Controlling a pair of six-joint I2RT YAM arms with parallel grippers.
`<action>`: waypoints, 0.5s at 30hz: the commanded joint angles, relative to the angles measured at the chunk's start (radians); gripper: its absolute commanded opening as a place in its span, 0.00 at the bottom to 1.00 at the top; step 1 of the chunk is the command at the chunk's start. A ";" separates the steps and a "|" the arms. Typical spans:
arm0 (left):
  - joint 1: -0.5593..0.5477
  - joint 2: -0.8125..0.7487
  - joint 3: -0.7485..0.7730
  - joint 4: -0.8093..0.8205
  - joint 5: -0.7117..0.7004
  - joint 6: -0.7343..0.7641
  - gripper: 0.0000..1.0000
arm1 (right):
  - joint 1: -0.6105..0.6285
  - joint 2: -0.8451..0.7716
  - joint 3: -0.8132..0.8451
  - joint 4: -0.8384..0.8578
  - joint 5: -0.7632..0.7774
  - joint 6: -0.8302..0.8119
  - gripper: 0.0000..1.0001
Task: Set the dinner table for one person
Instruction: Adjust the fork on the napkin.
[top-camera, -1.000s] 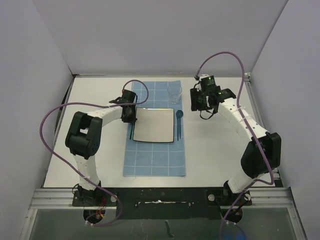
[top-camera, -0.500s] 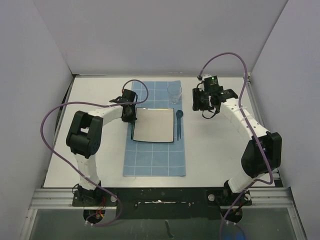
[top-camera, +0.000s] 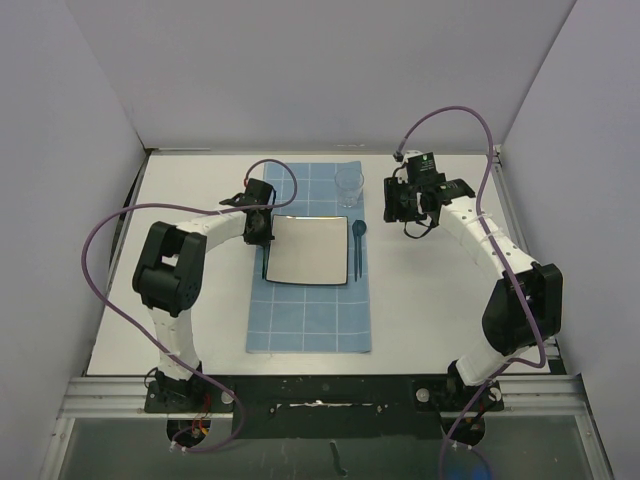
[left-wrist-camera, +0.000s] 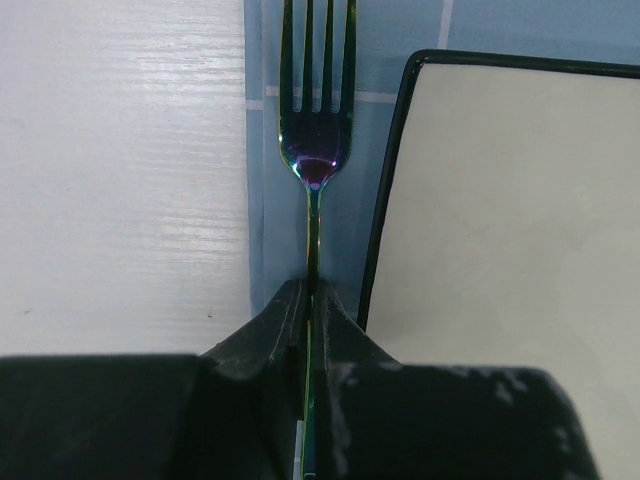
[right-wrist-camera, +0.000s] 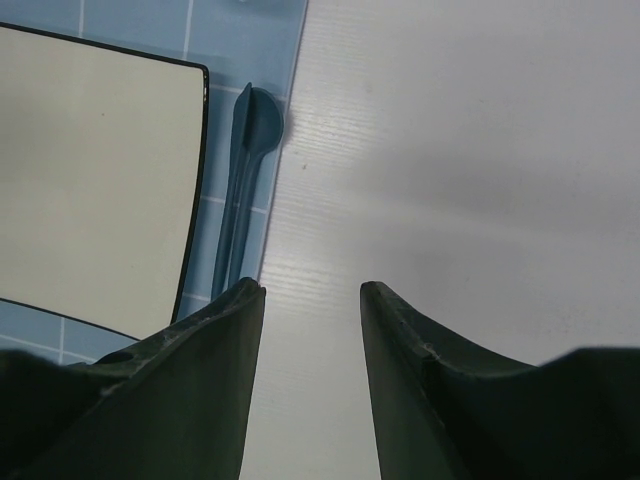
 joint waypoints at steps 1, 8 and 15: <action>0.000 0.010 0.006 0.036 -0.022 -0.012 0.00 | -0.008 -0.017 -0.005 0.048 -0.013 -0.002 0.44; 0.000 0.013 0.016 0.016 -0.039 -0.012 0.00 | -0.009 -0.022 -0.012 0.048 -0.013 0.000 0.44; 0.001 -0.005 -0.007 0.015 -0.056 -0.022 0.00 | -0.008 -0.026 -0.008 0.050 -0.019 0.005 0.44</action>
